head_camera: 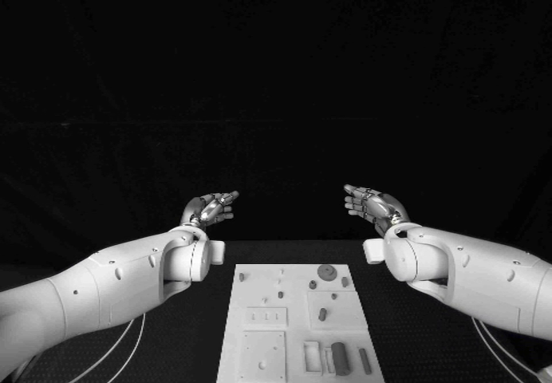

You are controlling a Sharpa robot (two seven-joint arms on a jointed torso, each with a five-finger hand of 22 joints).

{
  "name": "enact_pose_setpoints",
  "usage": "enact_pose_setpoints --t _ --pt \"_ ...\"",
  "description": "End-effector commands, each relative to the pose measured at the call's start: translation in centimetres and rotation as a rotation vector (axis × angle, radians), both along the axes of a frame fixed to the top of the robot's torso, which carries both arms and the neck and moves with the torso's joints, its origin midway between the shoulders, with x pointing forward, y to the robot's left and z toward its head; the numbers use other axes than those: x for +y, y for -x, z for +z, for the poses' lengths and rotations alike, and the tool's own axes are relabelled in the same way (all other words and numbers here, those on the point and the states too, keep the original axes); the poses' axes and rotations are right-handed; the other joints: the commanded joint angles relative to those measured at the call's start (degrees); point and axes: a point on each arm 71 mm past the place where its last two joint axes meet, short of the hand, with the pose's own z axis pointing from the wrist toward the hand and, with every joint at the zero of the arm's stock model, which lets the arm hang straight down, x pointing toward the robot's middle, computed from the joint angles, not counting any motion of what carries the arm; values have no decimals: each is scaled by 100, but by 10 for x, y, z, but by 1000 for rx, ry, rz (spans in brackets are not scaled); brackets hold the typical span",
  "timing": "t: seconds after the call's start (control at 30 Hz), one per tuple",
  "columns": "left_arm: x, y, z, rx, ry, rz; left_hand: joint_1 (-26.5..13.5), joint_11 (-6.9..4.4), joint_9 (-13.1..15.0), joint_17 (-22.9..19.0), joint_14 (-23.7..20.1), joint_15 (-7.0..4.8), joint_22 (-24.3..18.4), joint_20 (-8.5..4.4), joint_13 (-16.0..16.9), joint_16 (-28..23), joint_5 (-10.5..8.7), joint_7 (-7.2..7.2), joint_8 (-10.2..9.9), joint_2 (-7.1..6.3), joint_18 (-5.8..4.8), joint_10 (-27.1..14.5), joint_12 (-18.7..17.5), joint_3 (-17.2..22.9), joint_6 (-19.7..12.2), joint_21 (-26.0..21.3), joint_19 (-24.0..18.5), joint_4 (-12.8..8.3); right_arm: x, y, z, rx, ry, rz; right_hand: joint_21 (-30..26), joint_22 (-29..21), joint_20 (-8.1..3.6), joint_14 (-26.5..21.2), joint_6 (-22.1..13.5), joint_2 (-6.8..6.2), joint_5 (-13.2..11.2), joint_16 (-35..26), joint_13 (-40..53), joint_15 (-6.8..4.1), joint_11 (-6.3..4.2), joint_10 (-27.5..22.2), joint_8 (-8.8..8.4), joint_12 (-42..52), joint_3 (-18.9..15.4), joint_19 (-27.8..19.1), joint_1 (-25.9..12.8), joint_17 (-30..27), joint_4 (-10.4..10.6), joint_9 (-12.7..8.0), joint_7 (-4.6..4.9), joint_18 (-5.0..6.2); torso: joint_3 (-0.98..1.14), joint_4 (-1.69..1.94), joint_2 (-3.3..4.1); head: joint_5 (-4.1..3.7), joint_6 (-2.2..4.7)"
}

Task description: Assemble the parts on the task board

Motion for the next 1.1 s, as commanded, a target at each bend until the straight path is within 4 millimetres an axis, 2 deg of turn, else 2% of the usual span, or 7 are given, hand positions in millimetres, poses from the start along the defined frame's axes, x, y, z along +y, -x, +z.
enact_pose_setpoints --t 0.03,0.4,0.43,0.63,0.77,0.97,1.1 --pt "-1 -14 3 83 -25 -99 41 5 8 7 24 -8 8 2 5 14 17 35 23 1 -42 25 24 23 25 16 21 6 4 -8 0 103 15 193 72 446 23 179 169 3 50 120 22 36 34 214 149 69 87 219 238 79 -106 116 459 118 -1 -1 0 0 -2" --pt "10 -38 19 114 -78 -97 50 43 19 52 259 -11 6 -55 38 155 20 84 84 31 -22 197 93 49 169 79 174 22 -9 -25 12 147 56 245 159 325 -48 1128 845 -70 52 599 58 113 74 988 520 284 329 1368 693 235 -662 177 479 555 -1 -1 0 0 -2" --pt "5 -34 11 144 -66 -164 68 87 50 98 459 3 30 -99 72 266 25 136 175 33 15 360 172 61 350 145 316 17 -17 -36 15 -3 426 242 180 318 -53 1277 939 -81 52 665 68 93 75 1099 556 321 348 1497 738 262 -709 183 482 601 -20 13 -10 37 -62" --pt "4 -28 13 105 -94 -194 297 174 82 397 1547 -167 203 -267 254 864 26 260 414 52 271 1201 591 145 905 530 1074 -145 -17 -38 14 -71 642 269 177 265 -45 1729 1644 -98 55 806 190 -53 -65 1912 816 591 426 1941 1018 367 -1042 327 393 763 -19 13 -5 49 -45" --pt "2 -23 15 80 -109 -242 646 -149 149 708 2328 -478 416 -488 478 1320 18 105 683 32 399 2017 987 238 1541 926 1769 -388 -18 -37 15 -103 723 277 324 286 -76 2311 1879 -155 51 1069 232 -313 -176 2230 816 614 453 2525 1218 583 -1063 368 323 960 -10 14 28 40 -29" --pt "-8 -11 16 74 -109 -308 875 -200 112 846 2409 -527 474 -567 531 1341 25 20 666 13 356 2156 977 311 1711 968 1846 -564 -11 -33 9 -103 923 398 556 341 -121 2976 2064 -179 52 1359 264 -659 -284 2544 766 603 443 3255 1407 908 -1071 389 280 1188 -1 30 107 10 -19" --pt "-19 2 19 67 -96 -367 937 -206 93 897 2427 -529 497 -595 545 1332 24 13 641 -12 334 2184 952 318 1746 977 1863 -576 -5 -26 11 -159 1072 436 896 443 -402 3712 2256 -224 52 1761 271 -985 -375 2785 711 556 382 4079 1485 1286 -1069 385 280 1192 -18 100 247 -56 1"
